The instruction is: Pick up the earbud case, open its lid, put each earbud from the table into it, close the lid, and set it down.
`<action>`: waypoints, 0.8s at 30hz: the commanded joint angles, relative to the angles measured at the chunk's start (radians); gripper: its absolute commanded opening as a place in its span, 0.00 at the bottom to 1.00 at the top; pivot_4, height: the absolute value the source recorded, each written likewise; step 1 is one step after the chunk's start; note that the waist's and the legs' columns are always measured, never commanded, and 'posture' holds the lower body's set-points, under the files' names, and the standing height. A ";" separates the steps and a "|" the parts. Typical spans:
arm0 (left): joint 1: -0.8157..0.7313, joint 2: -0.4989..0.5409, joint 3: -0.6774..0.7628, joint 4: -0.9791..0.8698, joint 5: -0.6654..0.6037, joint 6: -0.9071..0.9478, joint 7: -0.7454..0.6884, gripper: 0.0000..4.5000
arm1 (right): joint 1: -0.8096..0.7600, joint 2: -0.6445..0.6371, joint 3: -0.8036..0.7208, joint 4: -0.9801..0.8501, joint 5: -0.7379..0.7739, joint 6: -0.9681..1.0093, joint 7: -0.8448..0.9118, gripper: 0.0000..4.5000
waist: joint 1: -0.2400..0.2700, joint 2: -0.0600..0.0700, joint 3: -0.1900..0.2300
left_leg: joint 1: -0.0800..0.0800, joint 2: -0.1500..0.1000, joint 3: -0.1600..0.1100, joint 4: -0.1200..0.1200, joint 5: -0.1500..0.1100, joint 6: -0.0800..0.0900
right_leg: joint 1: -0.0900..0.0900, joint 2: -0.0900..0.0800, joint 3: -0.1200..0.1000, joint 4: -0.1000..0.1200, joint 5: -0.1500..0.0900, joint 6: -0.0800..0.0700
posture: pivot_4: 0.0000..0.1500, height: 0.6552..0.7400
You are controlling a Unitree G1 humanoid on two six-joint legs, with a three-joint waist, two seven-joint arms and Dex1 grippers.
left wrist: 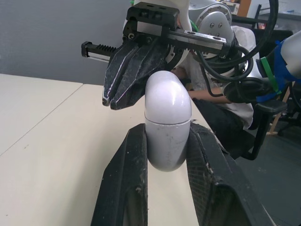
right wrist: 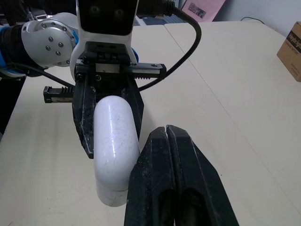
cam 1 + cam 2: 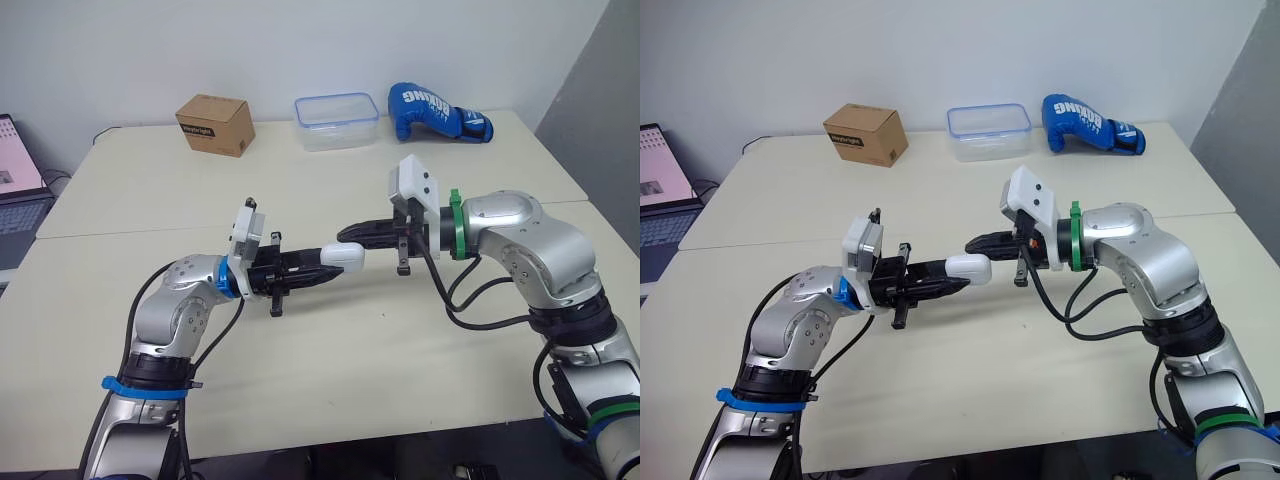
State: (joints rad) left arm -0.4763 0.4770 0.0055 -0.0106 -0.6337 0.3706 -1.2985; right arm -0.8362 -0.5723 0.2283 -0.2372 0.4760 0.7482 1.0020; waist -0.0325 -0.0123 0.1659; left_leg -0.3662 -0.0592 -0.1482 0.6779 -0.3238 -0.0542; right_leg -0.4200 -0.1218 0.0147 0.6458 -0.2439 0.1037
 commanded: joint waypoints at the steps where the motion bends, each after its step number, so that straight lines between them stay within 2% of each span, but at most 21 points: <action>1: -0.015 -0.005 0.015 -0.003 -0.017 0.005 0.012 0.17 | 0.009 -0.012 -0.029 -0.064 0.025 0.007 0.003 0.01 | 0.000 0.000 0.000 | 0.000 0.000 0.000 0.000 0.000 0.000 | 0.000 0.000 0.000 0.000 0.000 0.000 | 1.00 0.89; 12: -0.012 -0.002 0.028 -0.013 -0.025 0.045 0.043 0.17 | 0.037 -0.021 -0.029 -0.088 0.016 0.007 -0.011 0.01 | 0.000 0.000 0.000 | 0.000 0.000 0.000 0.000 0.000 0.000 | 0.000 0.000 0.000 0.000 0.000 0.000 | 1.00 0.89; 16: -0.029 0.024 0.003 -0.026 0.005 0.191 0.171 0.17 | 0.041 -0.091 -0.084 -0.043 0.007 -0.029 0.025 0.01 | 0.002 0.000 0.000 | 0.000 0.000 0.000 0.000 0.000 0.000 | 0.000 0.000 0.000 0.000 0.000 0.000 | 1.00 0.89; 19: -0.052 0.028 0.007 -0.026 -0.034 0.325 0.233 0.17 | 0.090 -0.145 -0.104 -0.036 0.004 -0.069 0.064 0.01 | 0.003 0.000 0.000 | 0.000 0.000 0.000 0.000 0.000 0.000 | 0.000 0.000 0.000 0.000 0.000 0.000 | 1.00 0.89; 24: -0.116 0.008 0.006 0.053 -0.043 0.508 0.329 0.17 | 0.143 -0.169 -0.127 -0.025 0.005 -0.079 0.067 0.01 | 0.001 -0.001 0.000 | 0.000 0.000 0.000 0.000 0.000 0.000 | 0.000 0.000 0.000 0.001 0.000 0.000 | 1.00 0.89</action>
State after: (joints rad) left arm -0.5714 0.4929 0.0043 0.0269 -0.6499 0.8282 -0.9901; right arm -0.6907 -0.7347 0.1371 -0.2501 0.4738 0.6865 1.0675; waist -0.0315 -0.0128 0.1661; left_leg -0.3659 -0.0592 -0.1480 0.6781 -0.3239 -0.0540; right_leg -0.4196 -0.1217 0.0145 0.6469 -0.2440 0.1038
